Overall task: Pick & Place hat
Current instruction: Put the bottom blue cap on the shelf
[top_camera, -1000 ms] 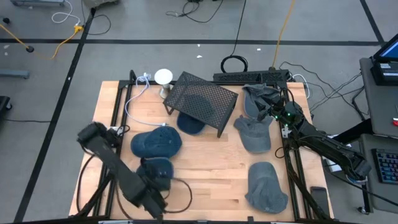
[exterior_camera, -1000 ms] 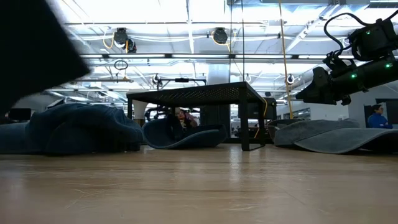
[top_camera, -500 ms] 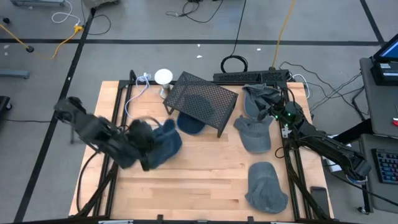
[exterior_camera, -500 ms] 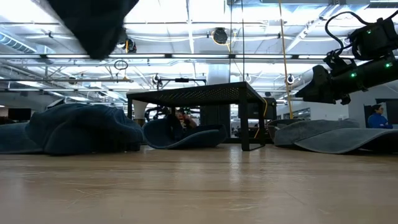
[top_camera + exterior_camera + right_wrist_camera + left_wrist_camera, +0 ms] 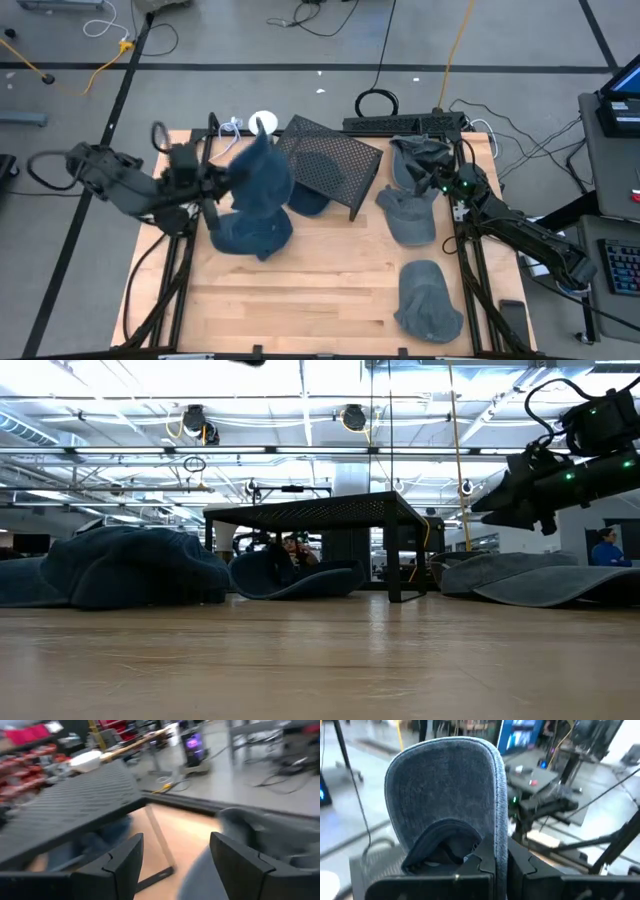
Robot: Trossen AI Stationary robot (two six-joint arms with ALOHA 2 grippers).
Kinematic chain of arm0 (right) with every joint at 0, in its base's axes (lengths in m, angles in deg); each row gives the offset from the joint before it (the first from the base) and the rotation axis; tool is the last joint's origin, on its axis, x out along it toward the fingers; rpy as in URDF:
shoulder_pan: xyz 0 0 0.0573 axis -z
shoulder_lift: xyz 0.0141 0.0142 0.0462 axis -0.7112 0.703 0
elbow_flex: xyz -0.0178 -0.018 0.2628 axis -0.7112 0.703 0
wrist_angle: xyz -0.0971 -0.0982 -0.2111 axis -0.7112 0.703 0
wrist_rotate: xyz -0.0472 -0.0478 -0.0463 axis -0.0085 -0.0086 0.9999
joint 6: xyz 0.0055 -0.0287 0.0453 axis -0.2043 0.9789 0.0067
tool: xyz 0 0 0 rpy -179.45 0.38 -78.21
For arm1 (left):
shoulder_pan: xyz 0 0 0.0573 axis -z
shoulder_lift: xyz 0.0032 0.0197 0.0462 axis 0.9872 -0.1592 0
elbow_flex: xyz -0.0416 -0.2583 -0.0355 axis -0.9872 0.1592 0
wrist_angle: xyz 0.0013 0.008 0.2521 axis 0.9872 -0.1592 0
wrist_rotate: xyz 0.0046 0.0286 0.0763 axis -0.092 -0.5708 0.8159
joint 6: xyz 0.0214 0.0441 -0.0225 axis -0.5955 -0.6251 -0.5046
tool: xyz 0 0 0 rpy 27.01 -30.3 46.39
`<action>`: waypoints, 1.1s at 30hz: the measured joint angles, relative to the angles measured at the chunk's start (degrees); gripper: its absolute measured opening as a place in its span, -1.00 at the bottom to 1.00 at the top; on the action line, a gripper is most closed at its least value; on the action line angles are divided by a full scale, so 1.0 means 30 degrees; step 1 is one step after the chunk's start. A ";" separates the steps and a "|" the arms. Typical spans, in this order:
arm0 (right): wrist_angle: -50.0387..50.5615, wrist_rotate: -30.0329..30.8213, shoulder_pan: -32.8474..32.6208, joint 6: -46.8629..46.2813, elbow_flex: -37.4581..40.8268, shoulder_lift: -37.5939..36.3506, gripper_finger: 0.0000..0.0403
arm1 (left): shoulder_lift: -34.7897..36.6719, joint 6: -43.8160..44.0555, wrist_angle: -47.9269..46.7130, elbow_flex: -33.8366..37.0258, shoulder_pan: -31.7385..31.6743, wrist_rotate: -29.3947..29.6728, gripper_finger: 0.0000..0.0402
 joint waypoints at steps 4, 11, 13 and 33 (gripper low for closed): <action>-0.0275 -0.1933 0.0000 -0.1485 -0.0007 0.0004 0.10 | 0.0435 -0.2488 0.1822 0.0000 -0.0458 -0.0035 -0.96; -0.1596 -0.4043 -0.0235 -0.3296 -0.1592 -0.0029 0.09 | 0.2296 -0.7032 0.5535 0.2066 -0.2404 -0.1695 -0.96; -0.1385 -0.3674 -0.0557 -0.3635 -0.2849 -0.0051 0.07 | 0.3199 -0.7953 0.7319 0.3503 -0.3160 -0.2785 -0.96; 1.3649 -0.1674 -0.4929 -1.0729 -2.1317 0.6447 0.07 | 0.7361 -1.0468 2.6465 1.5853 -0.9849 -1.2659 -0.96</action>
